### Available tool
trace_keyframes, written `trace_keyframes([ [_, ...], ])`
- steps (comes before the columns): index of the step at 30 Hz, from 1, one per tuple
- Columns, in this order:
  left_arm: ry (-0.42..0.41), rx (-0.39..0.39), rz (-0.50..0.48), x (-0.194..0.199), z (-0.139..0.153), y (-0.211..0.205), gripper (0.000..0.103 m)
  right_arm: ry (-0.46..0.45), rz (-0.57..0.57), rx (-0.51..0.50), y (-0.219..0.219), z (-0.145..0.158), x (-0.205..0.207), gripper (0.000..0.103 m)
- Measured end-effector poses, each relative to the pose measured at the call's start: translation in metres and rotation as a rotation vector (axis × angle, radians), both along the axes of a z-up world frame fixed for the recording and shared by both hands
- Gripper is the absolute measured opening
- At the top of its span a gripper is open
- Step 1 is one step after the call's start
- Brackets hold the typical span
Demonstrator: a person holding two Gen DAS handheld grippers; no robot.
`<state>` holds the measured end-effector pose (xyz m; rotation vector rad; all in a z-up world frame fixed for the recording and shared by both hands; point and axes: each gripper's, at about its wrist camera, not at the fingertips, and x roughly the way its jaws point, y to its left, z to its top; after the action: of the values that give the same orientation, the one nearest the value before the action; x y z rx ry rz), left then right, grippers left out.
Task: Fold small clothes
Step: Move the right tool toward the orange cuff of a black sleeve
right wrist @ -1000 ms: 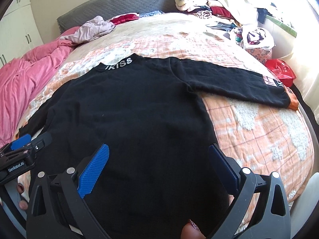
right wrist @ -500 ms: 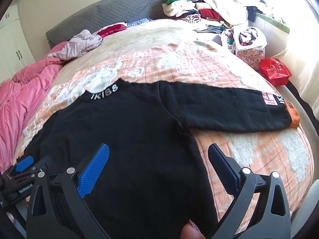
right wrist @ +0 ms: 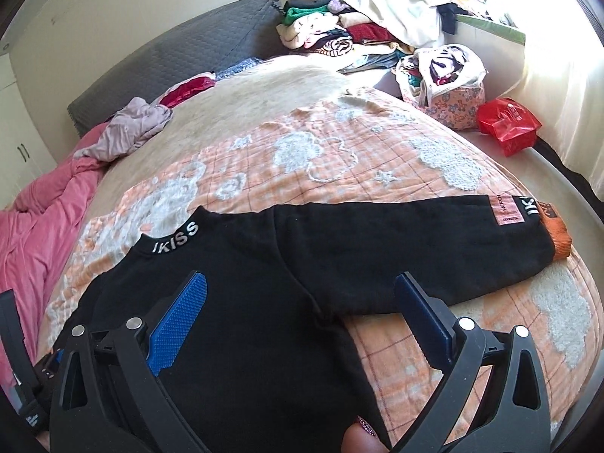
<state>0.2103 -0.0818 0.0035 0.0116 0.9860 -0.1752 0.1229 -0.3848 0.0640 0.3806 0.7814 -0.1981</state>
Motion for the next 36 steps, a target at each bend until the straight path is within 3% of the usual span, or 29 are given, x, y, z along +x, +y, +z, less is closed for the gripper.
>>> trace_keyframes([
  [10,0.045,0.009,-0.007,0.020,-0.017,-0.018,0.094,0.035,-0.189,0.000,-0.066,-0.027,-0.011,0.099],
  [31,0.080,0.008,-0.058,0.041,-0.031,-0.059,0.094,0.153,-0.569,0.231,-0.199,-0.098,-0.054,0.099],
  [36,0.088,0.015,-0.051,0.041,-0.033,-0.061,0.094,0.095,-0.610,0.315,-0.224,-0.106,-0.049,0.099],
])
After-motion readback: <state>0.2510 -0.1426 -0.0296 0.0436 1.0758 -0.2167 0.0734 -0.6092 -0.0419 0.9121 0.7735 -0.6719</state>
